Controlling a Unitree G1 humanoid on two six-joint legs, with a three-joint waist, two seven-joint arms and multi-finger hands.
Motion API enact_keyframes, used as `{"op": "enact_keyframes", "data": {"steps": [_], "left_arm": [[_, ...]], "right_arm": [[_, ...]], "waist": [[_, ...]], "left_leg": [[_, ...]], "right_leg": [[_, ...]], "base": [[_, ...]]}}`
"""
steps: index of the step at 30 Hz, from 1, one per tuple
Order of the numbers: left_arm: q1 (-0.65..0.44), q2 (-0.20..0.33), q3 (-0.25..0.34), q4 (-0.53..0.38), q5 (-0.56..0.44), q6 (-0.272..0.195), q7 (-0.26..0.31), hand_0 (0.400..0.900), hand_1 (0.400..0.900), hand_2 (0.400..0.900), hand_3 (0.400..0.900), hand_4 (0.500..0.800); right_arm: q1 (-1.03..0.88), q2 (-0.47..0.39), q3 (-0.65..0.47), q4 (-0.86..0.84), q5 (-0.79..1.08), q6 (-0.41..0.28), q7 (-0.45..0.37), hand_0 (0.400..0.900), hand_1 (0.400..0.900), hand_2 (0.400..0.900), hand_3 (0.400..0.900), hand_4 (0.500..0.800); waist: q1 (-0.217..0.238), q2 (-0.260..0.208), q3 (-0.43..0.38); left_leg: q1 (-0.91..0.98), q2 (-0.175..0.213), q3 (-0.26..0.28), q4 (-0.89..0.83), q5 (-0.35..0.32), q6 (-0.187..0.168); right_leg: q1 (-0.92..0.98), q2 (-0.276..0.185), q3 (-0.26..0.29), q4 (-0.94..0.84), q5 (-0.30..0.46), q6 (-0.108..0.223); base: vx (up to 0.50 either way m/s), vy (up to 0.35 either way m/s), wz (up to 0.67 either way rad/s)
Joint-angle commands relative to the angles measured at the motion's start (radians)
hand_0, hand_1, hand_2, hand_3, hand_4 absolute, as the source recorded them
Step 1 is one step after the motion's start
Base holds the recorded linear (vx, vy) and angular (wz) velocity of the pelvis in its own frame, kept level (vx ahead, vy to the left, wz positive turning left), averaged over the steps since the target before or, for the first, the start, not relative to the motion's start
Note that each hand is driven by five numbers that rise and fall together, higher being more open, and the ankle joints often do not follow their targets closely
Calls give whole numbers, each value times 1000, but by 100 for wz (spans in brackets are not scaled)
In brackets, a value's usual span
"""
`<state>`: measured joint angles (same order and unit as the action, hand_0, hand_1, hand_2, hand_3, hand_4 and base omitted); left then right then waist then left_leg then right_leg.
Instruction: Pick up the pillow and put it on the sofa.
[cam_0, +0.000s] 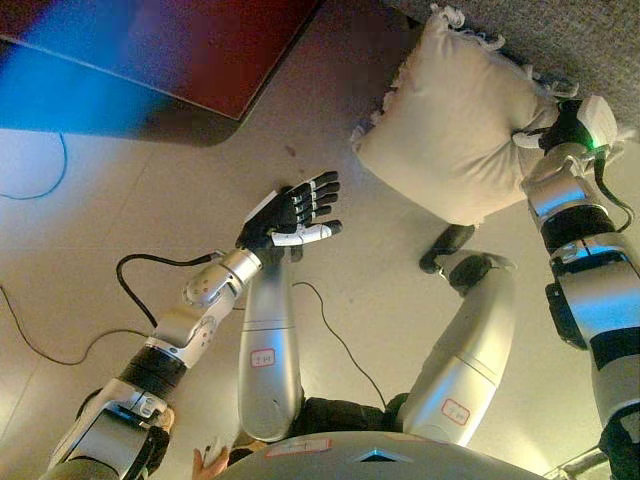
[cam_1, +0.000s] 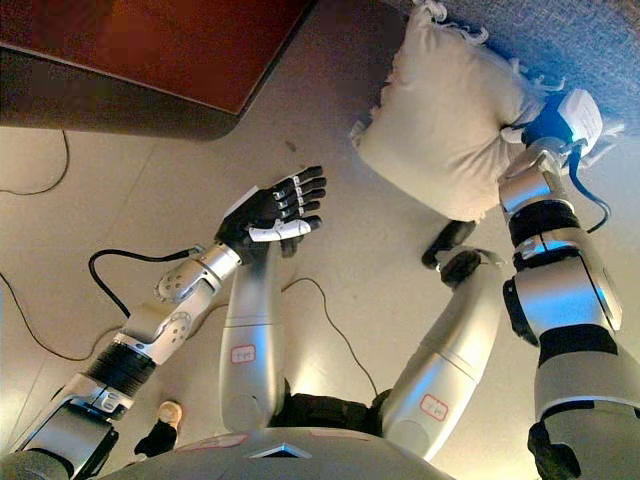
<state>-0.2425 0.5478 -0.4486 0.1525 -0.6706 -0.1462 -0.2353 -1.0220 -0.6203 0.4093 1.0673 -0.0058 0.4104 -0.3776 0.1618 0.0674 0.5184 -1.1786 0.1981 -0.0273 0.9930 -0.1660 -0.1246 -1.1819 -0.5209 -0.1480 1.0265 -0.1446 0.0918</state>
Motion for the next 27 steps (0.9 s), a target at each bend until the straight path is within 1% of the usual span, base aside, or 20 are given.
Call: {"op": "enact_keyframes", "data": {"steps": [1, 5, 7, 8, 9, 12, 15, 17, 18, 20, 22, 25, 27], "left_arm": [[-13, -31, -15, -103, -16, -42, -26, 900, 900, 900, 900, 800], [-19, -40, -23, -91, -9, -45, 2, 900, 900, 900, 900, 800], [-21, -46, -31, -89, -22, -50, 36, 900, 900, 900, 900, 800], [-17, -52, -26, -87, -43, -46, 42, 900, 900, 900, 900, 800], [-17, -56, -18, -88, -55, -38, 47, 900, 900, 900, 900, 800], [5, -64, -8, -84, -94, -26, 80, 900, 900, 900, 900, 800], [49, -69, 28, -90, -94, -23, 112, 900, 900, 900, 900, 800], [85, -71, 49, -99, -94, -23, 133, 900, 900, 900, 900, 800], [101, -74, 62, -99, -101, -15, 144, 900, 900, 900, 900, 800], [132, -84, 86, -88, -118, -12, 181, 900, 900, 900, 900, 800], [163, -106, 121, -70, -138, -4, 212, 900, 900, 900, 900, 800], [201, -136, 166, -52, -141, -3, 236, 900, 900, 900, 900, 800], [217, -155, 189, -41, -128, 3, 241, 900, 900, 900, 900, 800]], "right_arm": [[18, 4, -15, -68, 88, -51, -7, 400, 400, 400, 400, 500], [41, 26, -44, -88, 87, -87, -53, 400, 400, 400, 400, 500], [65, 33, -52, -120, 92, -102, -78, 400, 400, 400, 400, 500], [84, 35, -57, -158, 88, -107, -86, 400, 400, 400, 400, 500], [100, 34, -61, -196, 80, -111, -98, 400, 400, 400, 400, 500], [174, 39, -77, -315, 27, -104, -135, 400, 400, 400, 400, 500], [317, 31, -111, -501, -42, -82, -165, 400, 400, 400, 400, 500], [411, 41, -137, -591, -86, -88, -186, 400, 400, 400, 400, 500], [461, 49, -149, -638, -109, -92, -197, 400, 400, 400, 400, 500], [552, 66, -168, -721, -160, -103, -220, 400, 400, 400, 400, 500], [650, 75, -195, -793, -219, -137, -235, 400, 400, 400, 400, 500], [753, 76, -216, -885, -311, -168, -249, 400, 400, 400, 400, 500], [804, 83, -219, -928, -364, -177, -255, 400, 400, 400, 400, 500]], "waist": [[20, 51, 2], [16, 38, 2], [13, 29, 2], [12, 22, 2], [9, 14, 2], [5, -3, 2], [-2, -30, 2], [-8, -45, -15], [-11, -54, -27], [-18, -72, -54], [-26, -88, -88], [-37, -103, -136], [-45, -113, -175]], "left_leg": [[123, 82, -61, -90, -16, -4], [180, 95, -47, -164, 13, -10], [234, 98, -36, -232, 38, -14], [270, 102, -31, -278, 54, -14], [283, 97, -28, -324, 97, -9], [369, 98, -23, -425, 134, -11], [492, 95, -9, -544, 171, -11], [571, 98, 12, -618, 190, -13], [613, 96, 25, -649, 196, -12], [687, 93, 48, -695, 202, -8], [768, 91, 72, -755, 213, -6], [883, 85, 100, -844, 233, -5], [956, 73, 117, -902, 247, 0]], "right_leg": [[48, -44, 103, -110, 127, 113], [111, -37, 73, -176, 146, 114], [171, -34, 43, -242, 165, 118], [209, -32, 26, -284, 177, 121], [228, -33, 10, -334, 215, 113], [316, -35, -23, -429, 242, 124], [443, -26, -58, -549, 276, 131], [521, -14, -82, -610, 289, 136], [562, -5, -95, -636, 293, 138], [641, 9, -118, -681, 297, 141], [728, 30, -140, -734, 303, 144], [854, 66, -167, -813, 318, 144], [935, 90, -181, -862, 328, 145]], "base": [[0, 0, 0], [17, 1, -4], [34, -10, -3], [-43, -18, 2], [-32, -29, 3], [24, -43, 4], [70, -72, 5], [89, -52, 5], [107, -33, 3], [119, -14, 1], [128, 9, 1], [99, 43, -5], [88, 81, -11]]}}
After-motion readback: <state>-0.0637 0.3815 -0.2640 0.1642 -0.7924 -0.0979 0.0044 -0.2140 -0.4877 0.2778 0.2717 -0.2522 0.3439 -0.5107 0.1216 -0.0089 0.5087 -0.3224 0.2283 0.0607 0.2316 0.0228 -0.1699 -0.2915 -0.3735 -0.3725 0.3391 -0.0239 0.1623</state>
